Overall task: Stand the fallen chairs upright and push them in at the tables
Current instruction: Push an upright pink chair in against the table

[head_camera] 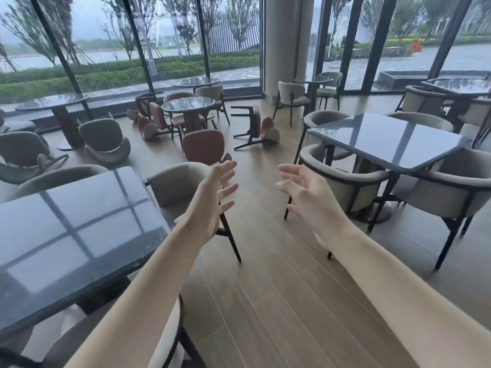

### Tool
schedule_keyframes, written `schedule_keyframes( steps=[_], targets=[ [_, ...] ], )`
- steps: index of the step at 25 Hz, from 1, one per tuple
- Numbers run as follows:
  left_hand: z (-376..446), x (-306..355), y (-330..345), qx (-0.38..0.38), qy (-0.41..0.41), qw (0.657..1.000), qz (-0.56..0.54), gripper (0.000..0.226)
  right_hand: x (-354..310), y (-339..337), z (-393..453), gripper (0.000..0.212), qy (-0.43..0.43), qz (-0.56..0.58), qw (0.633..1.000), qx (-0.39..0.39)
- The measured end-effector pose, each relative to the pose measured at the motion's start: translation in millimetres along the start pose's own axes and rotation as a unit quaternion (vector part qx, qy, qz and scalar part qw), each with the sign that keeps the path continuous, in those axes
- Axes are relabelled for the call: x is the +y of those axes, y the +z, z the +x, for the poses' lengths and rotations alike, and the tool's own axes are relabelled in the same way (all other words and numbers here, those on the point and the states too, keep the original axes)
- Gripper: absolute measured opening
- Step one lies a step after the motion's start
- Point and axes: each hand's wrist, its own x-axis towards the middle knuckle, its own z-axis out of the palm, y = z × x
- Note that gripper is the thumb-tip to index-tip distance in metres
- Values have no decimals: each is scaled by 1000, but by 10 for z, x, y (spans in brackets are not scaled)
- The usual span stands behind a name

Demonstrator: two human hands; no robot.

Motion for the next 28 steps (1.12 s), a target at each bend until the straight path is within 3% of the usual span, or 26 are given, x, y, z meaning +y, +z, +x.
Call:
schedule_keyframes(
  steps=[4,9,12,21,28],
  targets=[
    [898,-95,166,0,-4,1000,0,94,211,-125,978,35,4,-1,1000,-5],
    [2247,-115,431,27,-4,1000,-6,77,332,-359,2501,33,10,4,1000,-29],
    [2903,-66,466,53,1,999,-7,88,392,-361,3278,34,17,10,999,-35],
    [4743,-122,152,95,-2,995,-23,79,725,81,5148,33,33,32,996,-82],
    [6442,-43,-513,113,-7,993,-46,79,775,826,6852,32,25,26,994,-100]
  ],
)
